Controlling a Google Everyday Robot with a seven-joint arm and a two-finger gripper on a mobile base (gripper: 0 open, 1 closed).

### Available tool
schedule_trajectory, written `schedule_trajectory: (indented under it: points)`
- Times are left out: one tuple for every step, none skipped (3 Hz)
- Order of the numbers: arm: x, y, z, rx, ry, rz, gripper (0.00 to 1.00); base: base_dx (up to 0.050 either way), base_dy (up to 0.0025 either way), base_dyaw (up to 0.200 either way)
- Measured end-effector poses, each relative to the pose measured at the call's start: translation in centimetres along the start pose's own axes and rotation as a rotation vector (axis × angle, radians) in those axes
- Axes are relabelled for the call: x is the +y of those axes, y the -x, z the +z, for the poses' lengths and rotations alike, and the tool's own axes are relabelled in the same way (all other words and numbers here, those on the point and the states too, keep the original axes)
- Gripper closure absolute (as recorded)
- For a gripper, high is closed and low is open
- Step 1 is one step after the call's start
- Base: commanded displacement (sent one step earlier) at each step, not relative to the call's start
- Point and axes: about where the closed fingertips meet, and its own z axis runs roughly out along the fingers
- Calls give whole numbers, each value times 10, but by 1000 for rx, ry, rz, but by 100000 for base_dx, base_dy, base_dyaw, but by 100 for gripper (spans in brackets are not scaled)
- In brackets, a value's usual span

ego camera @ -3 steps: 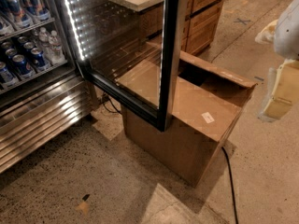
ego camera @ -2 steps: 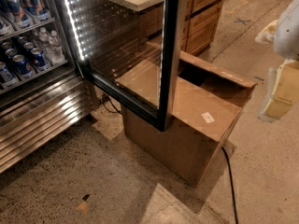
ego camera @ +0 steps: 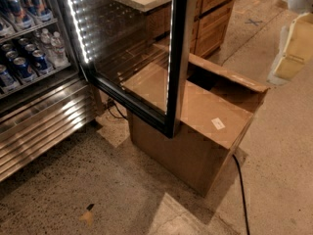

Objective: Close right fridge door

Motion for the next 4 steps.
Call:
schedule_trajectory:
  points:
    - [-29, 1, 30, -21, 74, 42, 0, 0, 0, 0]
    - [-47, 6, 66, -52, 147, 71, 0, 0, 0, 0]
    - [-48, 12, 93, -62, 208, 77, 0, 0, 0, 0]
    - [-42, 14, 110, -63, 254, 75, 0, 0, 0, 0]
